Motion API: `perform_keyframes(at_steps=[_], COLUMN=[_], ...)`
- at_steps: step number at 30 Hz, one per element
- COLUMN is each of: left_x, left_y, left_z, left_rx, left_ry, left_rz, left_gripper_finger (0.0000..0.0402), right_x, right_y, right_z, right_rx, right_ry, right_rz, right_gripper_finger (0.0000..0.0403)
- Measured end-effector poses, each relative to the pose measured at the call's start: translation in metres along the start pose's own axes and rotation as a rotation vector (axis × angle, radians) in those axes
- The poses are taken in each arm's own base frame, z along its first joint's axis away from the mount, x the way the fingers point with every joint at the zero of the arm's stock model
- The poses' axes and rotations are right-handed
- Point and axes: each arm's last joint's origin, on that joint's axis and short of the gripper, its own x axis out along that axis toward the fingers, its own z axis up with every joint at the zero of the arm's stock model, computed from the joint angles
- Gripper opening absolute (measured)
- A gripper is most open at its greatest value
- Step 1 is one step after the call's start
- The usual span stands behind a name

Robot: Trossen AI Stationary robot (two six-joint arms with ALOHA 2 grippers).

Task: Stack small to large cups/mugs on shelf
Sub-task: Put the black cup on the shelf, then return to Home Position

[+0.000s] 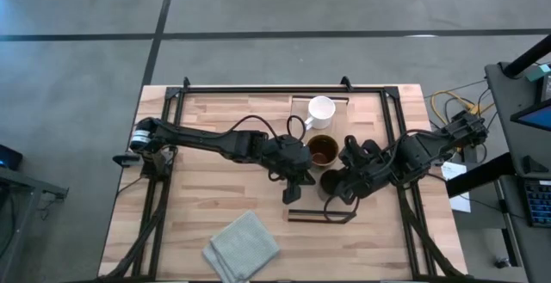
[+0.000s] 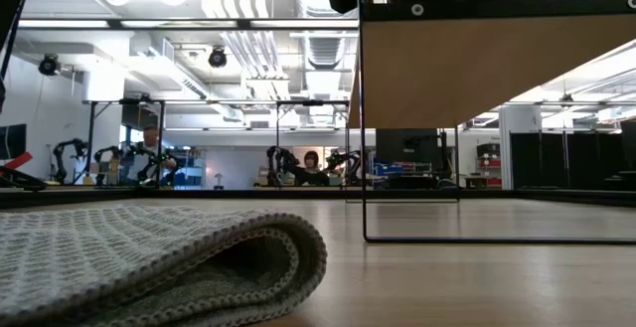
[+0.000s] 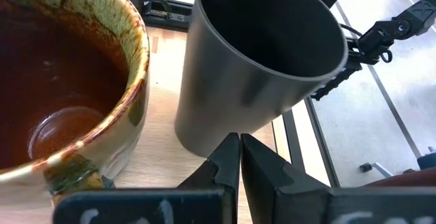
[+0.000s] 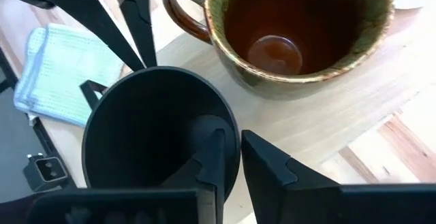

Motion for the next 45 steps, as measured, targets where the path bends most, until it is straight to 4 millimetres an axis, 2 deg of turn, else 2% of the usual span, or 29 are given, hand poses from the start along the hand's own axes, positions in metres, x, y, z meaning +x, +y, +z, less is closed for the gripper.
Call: perform_keyframes(at_steps=[21,31,35,39,45], left_x=[0.000,-0.003,-0.018,-0.041,-0.094], left_y=[0.001,0.004,0.004,0.002,-0.007], left_z=[0.000,-0.006,-0.003,0.004,0.017], left_rx=[-0.001,-0.015,-0.019,-0.017,-0.007], left_ry=[0.003,0.082,0.083,0.049,-0.046], left_rz=[0.002,0.027,0.041,0.070,0.113], left_gripper_finger=[0.0000,0.0000,0.0000,0.0000,0.0000], right_x=[0.000,-0.003,-0.016,-0.033,-0.054], right_y=[0.010,0.009,0.010,0.010,0.009], right_z=[0.005,0.007,0.013,0.021,0.030], right_rx=[-0.015,-0.017,0.002,-0.030,-0.147], right_ry=[-0.058,-0.064,-0.090,-0.128,-0.187], right_rz=[0.094,0.101,0.146,0.196,0.246], right_gripper_finger=[0.0044,0.0044,0.0044,0.0044,0.0044])
